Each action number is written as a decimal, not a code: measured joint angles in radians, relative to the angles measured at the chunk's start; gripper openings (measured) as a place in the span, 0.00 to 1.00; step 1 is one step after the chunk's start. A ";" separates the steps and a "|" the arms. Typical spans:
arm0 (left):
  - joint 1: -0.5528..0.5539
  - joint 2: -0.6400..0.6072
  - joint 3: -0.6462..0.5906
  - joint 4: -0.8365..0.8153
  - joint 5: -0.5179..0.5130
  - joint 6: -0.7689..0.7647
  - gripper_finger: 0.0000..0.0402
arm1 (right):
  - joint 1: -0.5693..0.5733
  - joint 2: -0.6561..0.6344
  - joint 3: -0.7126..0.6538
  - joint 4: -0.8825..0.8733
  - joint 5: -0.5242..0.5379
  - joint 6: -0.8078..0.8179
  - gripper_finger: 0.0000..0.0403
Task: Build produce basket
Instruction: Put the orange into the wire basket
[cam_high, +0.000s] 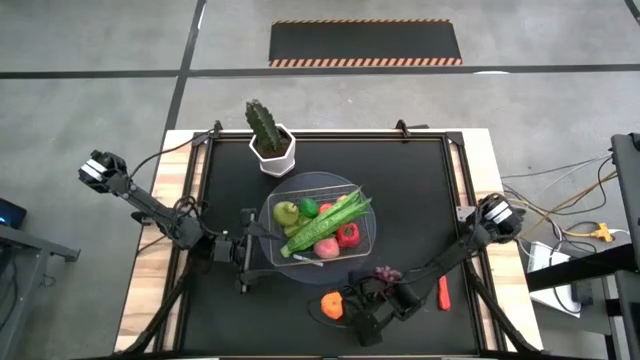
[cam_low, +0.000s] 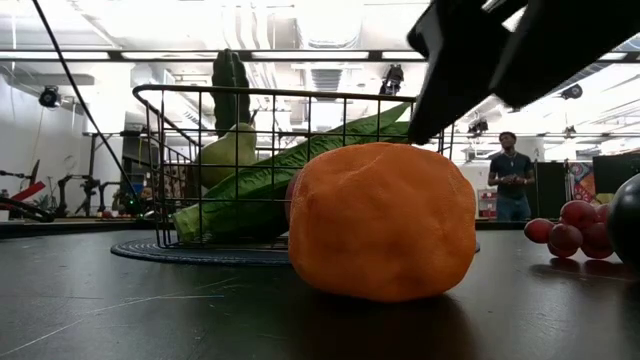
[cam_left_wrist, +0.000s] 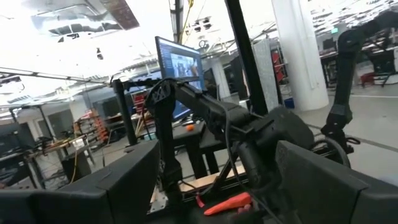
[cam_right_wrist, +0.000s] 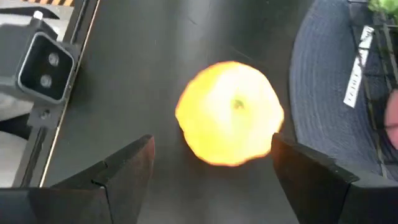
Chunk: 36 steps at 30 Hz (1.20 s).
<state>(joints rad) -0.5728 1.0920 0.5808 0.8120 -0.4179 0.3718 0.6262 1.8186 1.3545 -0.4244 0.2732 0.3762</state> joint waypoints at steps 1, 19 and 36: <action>-0.002 0.000 0.000 0.001 0.000 0.000 0.75 | 0.000 0.015 0.013 0.002 0.000 0.001 0.76; -0.003 -0.002 0.004 0.011 0.000 0.035 0.75 | -0.011 0.125 0.173 -0.042 0.041 0.116 0.78; -0.003 -0.001 0.006 0.017 0.000 0.054 0.75 | -0.023 0.149 0.201 -0.080 0.044 0.053 0.91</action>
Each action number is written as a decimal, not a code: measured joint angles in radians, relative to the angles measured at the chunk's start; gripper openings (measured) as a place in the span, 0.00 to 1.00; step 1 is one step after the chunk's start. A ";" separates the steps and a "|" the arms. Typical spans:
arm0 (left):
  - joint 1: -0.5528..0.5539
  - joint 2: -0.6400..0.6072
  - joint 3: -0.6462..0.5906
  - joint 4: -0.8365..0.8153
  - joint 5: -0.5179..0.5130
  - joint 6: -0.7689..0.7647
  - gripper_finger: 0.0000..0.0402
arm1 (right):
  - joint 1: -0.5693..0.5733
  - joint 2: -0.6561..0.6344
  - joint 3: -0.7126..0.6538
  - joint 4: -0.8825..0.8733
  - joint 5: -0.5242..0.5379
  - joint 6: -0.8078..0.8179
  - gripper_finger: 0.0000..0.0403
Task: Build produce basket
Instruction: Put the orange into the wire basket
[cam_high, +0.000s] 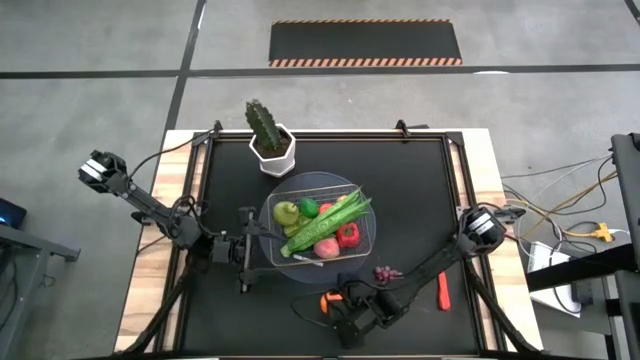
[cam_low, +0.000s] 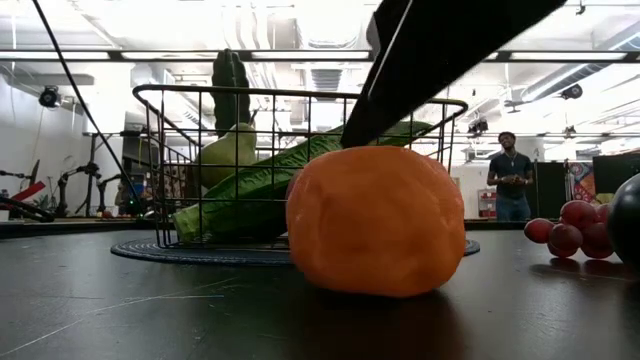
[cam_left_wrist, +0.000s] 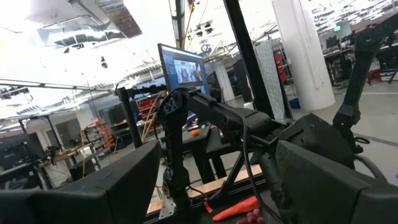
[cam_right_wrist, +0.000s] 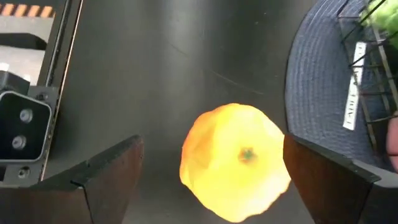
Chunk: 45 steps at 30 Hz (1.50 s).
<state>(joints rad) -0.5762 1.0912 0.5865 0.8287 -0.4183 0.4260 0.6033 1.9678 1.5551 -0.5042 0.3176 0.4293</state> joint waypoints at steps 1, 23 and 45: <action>0.000 0.000 0.000 0.000 0.000 0.000 0.75 | 0.000 0.000 0.008 -0.014 0.006 -0.004 0.91; 0.000 0.000 -0.002 0.000 0.000 0.001 0.75 | -0.002 0.000 -0.075 0.002 0.049 0.017 0.87; -0.001 0.000 -0.003 -0.001 -0.001 0.001 0.75 | -0.002 -0.125 -0.025 -0.021 -0.024 -0.122 0.65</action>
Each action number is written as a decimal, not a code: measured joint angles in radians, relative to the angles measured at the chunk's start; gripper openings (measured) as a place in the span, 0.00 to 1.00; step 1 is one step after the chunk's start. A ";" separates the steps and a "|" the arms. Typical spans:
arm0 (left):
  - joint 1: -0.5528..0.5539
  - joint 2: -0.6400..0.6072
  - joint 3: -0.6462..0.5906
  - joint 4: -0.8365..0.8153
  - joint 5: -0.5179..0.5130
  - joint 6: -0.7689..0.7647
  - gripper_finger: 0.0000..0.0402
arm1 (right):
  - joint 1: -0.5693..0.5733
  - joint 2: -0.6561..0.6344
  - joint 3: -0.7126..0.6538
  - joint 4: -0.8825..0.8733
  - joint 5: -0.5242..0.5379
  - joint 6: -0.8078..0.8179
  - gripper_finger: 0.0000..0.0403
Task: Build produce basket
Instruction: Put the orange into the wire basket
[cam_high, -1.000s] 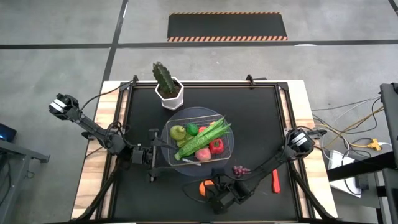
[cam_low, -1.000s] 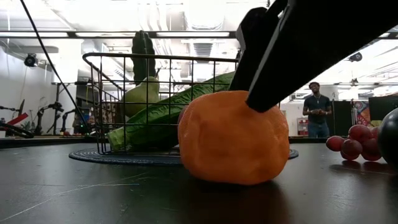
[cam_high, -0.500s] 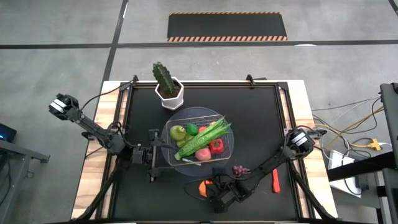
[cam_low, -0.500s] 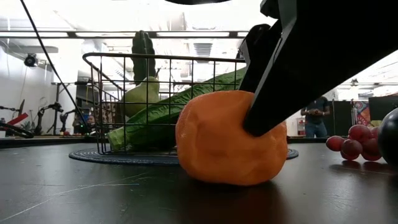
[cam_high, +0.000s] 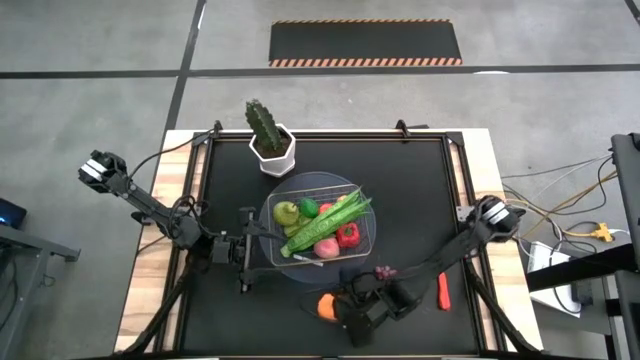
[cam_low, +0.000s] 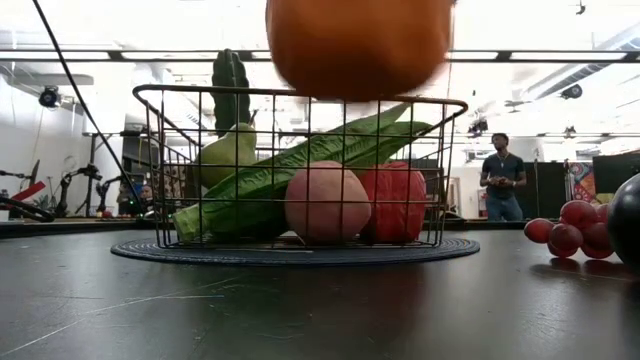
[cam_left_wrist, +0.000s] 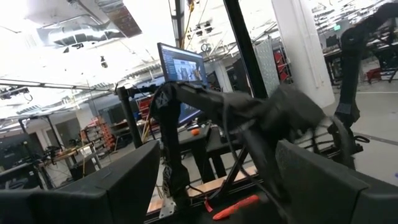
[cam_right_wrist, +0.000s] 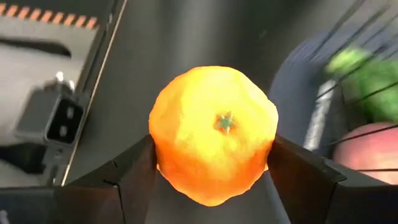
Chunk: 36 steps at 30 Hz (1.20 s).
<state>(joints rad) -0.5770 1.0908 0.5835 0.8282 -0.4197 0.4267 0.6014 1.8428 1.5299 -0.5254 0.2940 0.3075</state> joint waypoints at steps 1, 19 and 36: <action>0.000 0.000 0.000 0.000 -0.002 0.000 0.75 | -0.003 -0.023 0.000 -0.003 0.016 -0.013 0.65; 0.001 -0.024 -0.001 0.000 -0.008 0.029 0.75 | -0.325 -0.127 -0.002 0.110 0.117 -0.220 0.65; 0.001 -0.043 -0.001 -0.001 -0.067 0.108 0.75 | -0.443 0.013 -0.004 0.280 -0.063 -0.203 0.66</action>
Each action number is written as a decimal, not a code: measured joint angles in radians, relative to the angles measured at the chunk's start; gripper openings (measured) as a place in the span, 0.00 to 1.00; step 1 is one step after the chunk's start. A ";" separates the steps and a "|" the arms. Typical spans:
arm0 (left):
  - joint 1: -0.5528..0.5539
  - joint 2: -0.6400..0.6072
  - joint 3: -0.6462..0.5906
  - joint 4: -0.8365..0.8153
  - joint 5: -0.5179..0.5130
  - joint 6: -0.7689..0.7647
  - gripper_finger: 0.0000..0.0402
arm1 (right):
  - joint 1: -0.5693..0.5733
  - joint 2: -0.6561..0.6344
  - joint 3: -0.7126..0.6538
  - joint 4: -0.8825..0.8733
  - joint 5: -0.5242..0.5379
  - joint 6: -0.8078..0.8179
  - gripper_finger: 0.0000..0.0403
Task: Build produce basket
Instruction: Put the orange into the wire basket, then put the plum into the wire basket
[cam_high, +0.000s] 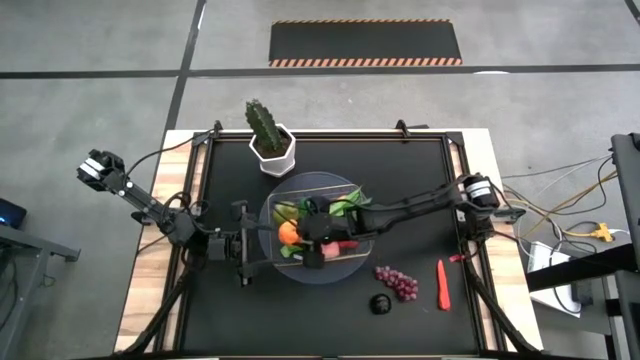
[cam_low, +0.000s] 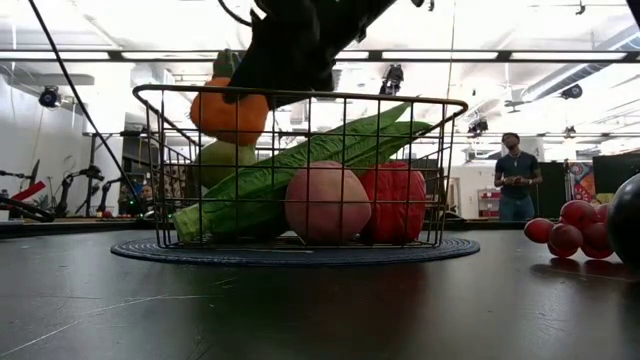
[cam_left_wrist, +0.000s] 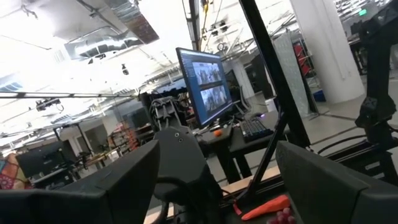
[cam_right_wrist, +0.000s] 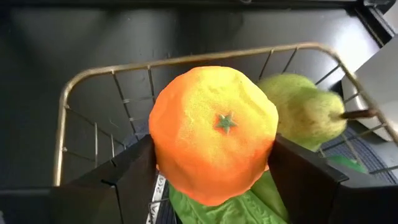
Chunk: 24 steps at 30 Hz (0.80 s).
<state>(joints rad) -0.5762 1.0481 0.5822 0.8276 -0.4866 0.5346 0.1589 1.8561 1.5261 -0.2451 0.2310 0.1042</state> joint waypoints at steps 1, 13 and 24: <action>0.000 0.000 0.000 0.000 0.000 0.000 0.75 | 0.000 0.003 0.000 -0.002 0.000 0.000 0.67; 0.000 0.000 0.000 0.001 -0.001 0.001 0.75 | 0.002 0.004 0.007 -0.002 -0.003 -0.011 0.79; 0.000 0.000 0.000 -0.002 -0.001 0.001 0.75 | 0.007 -0.029 0.007 -0.043 -0.003 -0.035 0.78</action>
<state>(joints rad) -0.5762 1.0481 0.5819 0.8259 -0.4877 0.5354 0.1662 1.8266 1.5330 -0.2883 0.2279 0.0696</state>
